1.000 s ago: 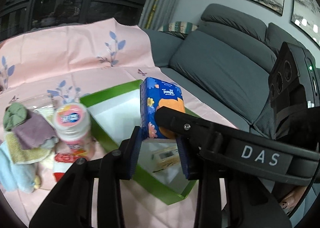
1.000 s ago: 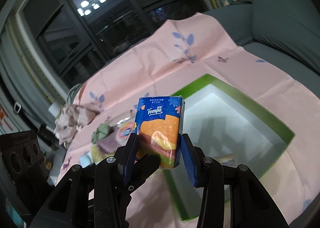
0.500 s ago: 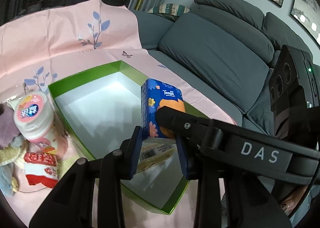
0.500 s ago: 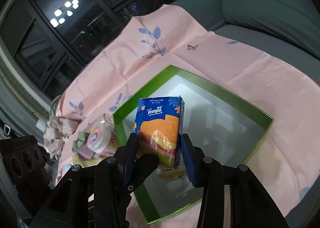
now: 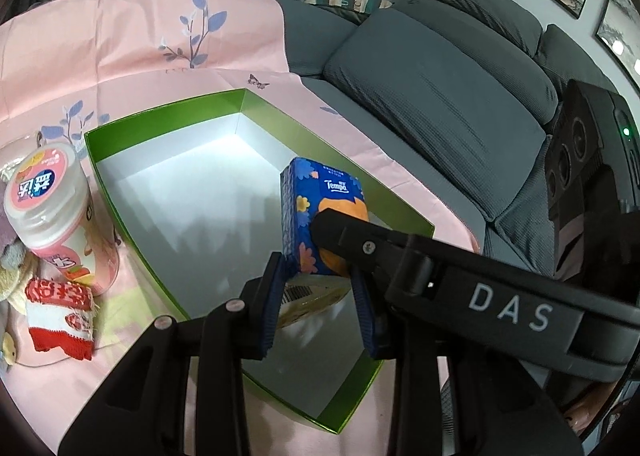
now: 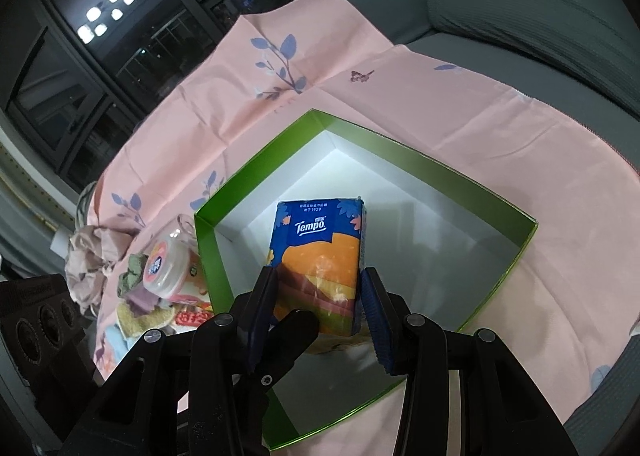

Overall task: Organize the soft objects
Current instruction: 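Open the right gripper to release the Tempo pack in the box, then move the right gripper back toward the light-blue plush toy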

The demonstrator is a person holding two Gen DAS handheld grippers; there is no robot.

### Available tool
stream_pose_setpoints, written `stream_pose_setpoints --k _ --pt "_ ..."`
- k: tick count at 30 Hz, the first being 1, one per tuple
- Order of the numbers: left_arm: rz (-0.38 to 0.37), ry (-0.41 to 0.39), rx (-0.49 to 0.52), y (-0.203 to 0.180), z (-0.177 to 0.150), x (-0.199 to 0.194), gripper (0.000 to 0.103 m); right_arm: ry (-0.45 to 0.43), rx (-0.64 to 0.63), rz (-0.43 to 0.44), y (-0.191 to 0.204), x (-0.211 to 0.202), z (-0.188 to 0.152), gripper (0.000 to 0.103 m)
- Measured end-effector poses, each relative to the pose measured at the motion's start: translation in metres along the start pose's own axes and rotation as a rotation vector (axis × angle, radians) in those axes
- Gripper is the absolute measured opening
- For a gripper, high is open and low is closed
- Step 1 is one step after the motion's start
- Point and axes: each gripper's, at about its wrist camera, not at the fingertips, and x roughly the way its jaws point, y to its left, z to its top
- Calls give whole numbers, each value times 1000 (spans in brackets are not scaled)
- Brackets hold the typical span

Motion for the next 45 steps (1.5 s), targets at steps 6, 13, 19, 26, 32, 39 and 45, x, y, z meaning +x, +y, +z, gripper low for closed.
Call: stream_pose_setpoints --k 6,13,19,26,32,39,45 --pt "7 7 15 1 -1 -2 29 1 -2 -43 2 1 -1 46" --pt "44 -38 11 12 -4 -27 34 -39 -22 -28 10 -6 -1 54" --pt "94 -90 -27 34 -14 -62 57 -69 -52 -31 21 -9 -3 66" --pt "165 -179 -92 69 -37 -118 94 -107 -96 -28 39 -12 -6 89" --pt "300 -233 -160 110 -60 -171 102 -131 -139 -22 57 -15 -10 98" --pt "463 -251 -276 171 -101 -212 102 -131 -180 73 86 -15 -19 98" --pt "557 -231 -445 229 -127 -211 102 -75 -239 199 122 -5 -36 98"
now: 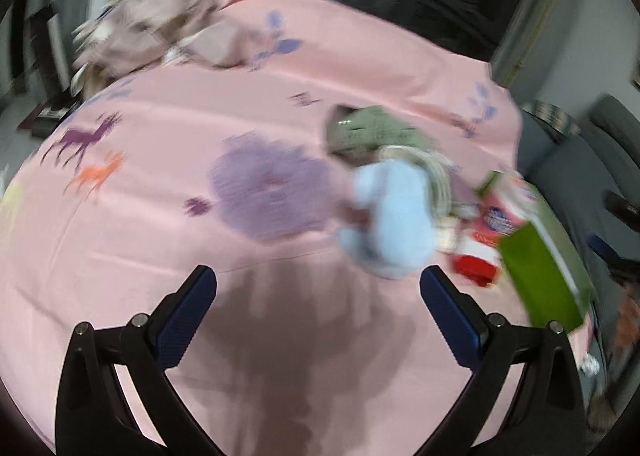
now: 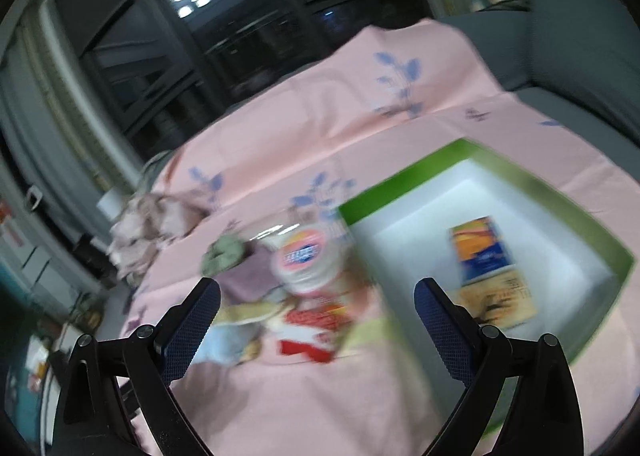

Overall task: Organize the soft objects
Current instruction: 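Move the right gripper back toward the light-blue plush toy, then close the right gripper on the light-blue plush toy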

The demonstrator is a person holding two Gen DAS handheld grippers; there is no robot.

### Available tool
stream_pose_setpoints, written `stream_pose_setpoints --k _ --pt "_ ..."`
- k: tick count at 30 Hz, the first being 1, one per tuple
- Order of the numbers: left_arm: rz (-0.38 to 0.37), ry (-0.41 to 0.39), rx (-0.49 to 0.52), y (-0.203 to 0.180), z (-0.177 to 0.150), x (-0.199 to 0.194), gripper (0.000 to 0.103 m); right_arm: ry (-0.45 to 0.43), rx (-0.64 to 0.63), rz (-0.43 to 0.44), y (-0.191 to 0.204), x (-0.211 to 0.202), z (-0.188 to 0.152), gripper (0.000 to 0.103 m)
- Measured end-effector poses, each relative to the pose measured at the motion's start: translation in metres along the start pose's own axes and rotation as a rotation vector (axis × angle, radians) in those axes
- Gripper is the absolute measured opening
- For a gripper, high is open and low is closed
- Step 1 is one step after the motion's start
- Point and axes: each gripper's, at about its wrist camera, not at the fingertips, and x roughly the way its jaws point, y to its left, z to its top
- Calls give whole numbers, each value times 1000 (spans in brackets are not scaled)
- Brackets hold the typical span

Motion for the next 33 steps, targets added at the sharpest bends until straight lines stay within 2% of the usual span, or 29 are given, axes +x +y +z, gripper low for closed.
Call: stream_pose_setpoints --k 4,6,8,12,17,20,24,27,30,33 --pt "23 28 -93 20 2 5 100 77 -50 79 33 25 -14 98" --pt "86 16 -109 25 4 5 98 128 -74 114 50 42 -22 98" --pt "139 11 -109 30 5 6 89 184 -109 132 66 58 -28 98" --pt "116 48 -161 46 4 9 88 259 -165 147 94 91 -45 98" --pt "127 38 -179 50 8 6 81 359 -237 130 117 138 -68 98" --pt "154 25 -191 54 11 4 70 391 -238 96 118 160 -76 98" --pt "123 31 -223 60 13 3 66 408 -240 73 122 183 -83 95" --pt "133 24 -216 60 14 0 66 397 -276 34 126 190 -87 89" --pt "140 14 -204 58 16 -1 66 373 -286 -26 124 194 -88 69" --pt "129 20 -206 57 16 0 66 362 -283 -29 120 193 -87 64"
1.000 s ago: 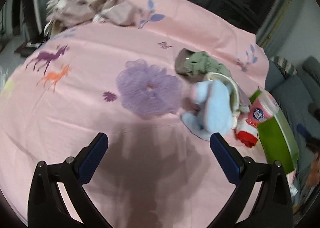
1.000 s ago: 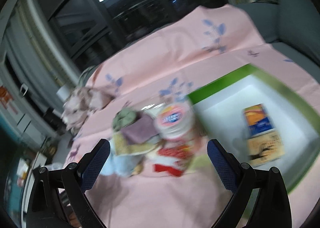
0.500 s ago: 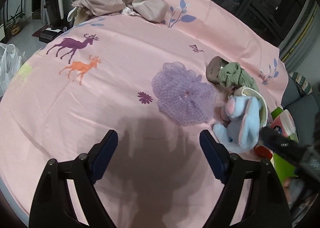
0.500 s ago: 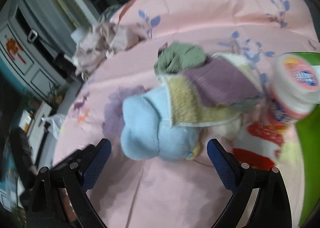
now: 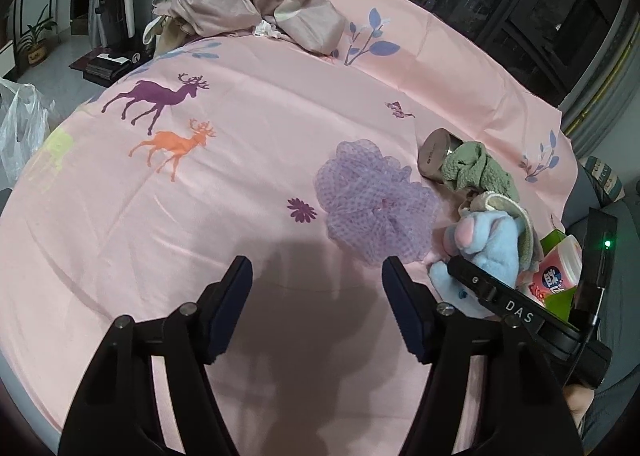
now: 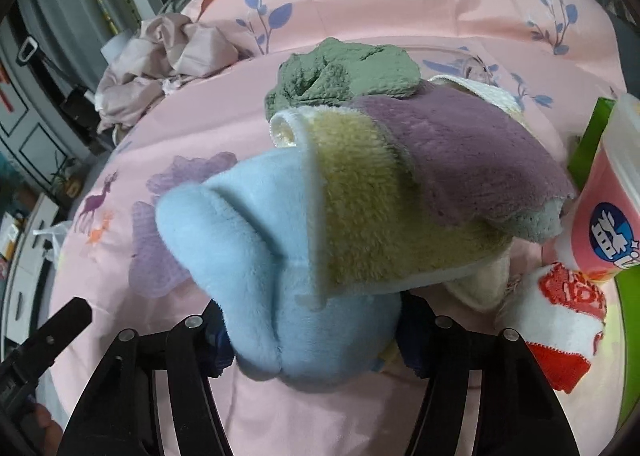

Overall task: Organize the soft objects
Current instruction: 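Close the right gripper on the light-blue plush toy, then lift and carry the plush toy with the right gripper over the box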

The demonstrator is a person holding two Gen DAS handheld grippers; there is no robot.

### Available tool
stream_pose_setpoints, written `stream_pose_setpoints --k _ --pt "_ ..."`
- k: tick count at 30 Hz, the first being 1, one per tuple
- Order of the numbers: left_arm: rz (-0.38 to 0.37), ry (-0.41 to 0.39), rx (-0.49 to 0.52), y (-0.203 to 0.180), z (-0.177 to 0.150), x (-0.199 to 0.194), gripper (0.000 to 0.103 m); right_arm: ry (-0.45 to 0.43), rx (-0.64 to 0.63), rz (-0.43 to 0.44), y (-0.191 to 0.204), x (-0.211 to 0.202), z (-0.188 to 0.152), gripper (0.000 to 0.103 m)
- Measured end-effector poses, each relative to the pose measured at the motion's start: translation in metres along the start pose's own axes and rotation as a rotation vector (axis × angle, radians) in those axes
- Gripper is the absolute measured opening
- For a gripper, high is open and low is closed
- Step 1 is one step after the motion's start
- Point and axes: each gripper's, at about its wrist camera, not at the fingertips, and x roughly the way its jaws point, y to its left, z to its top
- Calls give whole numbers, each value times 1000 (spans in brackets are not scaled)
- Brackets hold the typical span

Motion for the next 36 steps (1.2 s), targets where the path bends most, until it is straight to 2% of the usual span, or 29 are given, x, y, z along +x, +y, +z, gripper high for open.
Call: stream_pose_setpoints --k 4,8,12,19,21,24,26,27,29,30,33,36 --pt "-2 1 12 -2 -1 0 66 8 -33 -3 4 -12 -3 63" --pt "2 5 15 -2 0 1 66 38 -122 -63 18 -36 -9 63" --pt "-1 9 16 -2 -1 0 66 41 -217 -66 29 -67 -18 63" --pt "-7 20 42 -10 -7 0 66 27 -366 -255 39 -88 -46 63" --pt "-9 24 54 -14 -9 0 66 37 -374 -268 39 -85 -48 63" --pt "-15 31 68 -16 -11 1 66 66 -361 -212 36 -79 -49 65" --pt "-26 39 70 -18 -13 1 66 60 -358 -185 35 -82 -49 71" --pt "-34 42 70 -18 -14 0 66 44 -359 -178 36 -86 -50 72" --pt "-54 47 72 -19 -13 -1 66 7 -346 -150 35 -96 -48 83" --pt "-65 49 73 -20 -14 -2 66 -13 -329 -129 32 -103 -46 85" --pt "-110 61 77 -23 -15 -3 66 -64 -268 -56 22 -120 -41 86" --pt "-192 84 84 -28 -18 -6 66 -110 -185 4 5 -135 -34 86"
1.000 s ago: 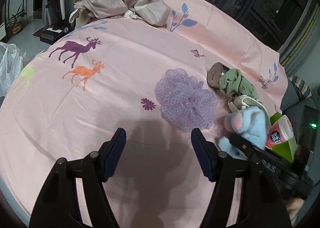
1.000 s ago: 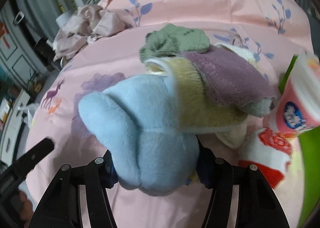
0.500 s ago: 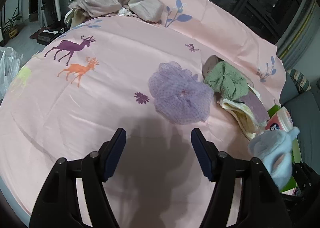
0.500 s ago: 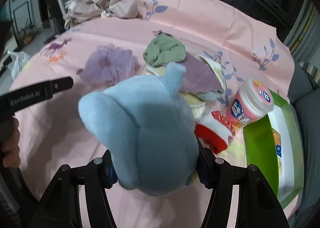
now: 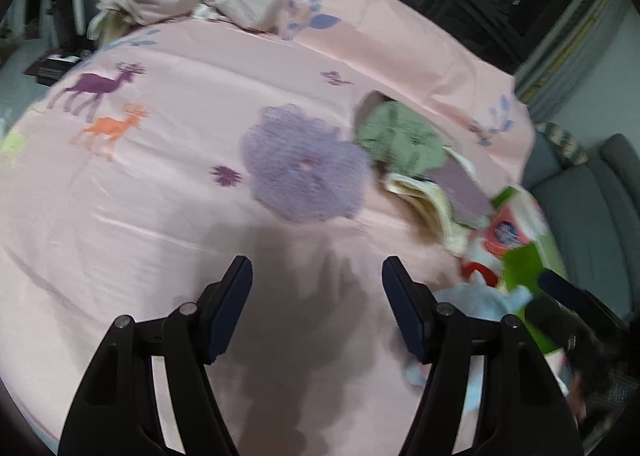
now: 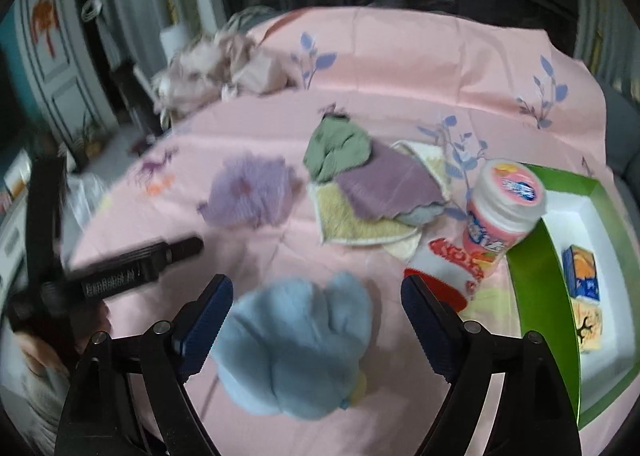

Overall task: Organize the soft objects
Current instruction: 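Lift and carry the plush toy with the right gripper over the box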

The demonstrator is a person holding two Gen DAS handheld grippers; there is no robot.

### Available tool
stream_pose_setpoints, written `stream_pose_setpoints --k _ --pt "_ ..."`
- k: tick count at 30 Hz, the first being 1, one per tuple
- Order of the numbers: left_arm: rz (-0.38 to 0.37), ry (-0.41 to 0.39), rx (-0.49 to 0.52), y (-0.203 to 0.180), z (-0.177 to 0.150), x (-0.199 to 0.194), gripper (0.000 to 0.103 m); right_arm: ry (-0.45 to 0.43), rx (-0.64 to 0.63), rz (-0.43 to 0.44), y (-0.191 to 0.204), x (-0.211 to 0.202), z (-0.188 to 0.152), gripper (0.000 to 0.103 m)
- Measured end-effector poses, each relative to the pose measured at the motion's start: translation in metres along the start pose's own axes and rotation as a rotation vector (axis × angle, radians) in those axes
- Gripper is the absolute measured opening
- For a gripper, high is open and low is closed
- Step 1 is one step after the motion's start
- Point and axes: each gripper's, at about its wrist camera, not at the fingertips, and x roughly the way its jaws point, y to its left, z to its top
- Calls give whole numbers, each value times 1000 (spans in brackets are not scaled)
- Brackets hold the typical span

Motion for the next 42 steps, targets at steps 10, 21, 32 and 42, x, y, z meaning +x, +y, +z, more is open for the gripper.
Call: stream_pose_setpoints --k 10,21,32,42 --pt "-314 120 179 -50 -24 -3 66 127 265 234 -44 25 -9 86" --pt "-337 205 217 -76 -45 22 54 242 320 340 -47 64 -23 85" --pt "-385 109 241 -90 -37 -3 47 129 313 396 -50 37 -14 80" --pt "-473 -25 407 -174 -23 -32 47 -170 312 321 -91 -57 -4 80"
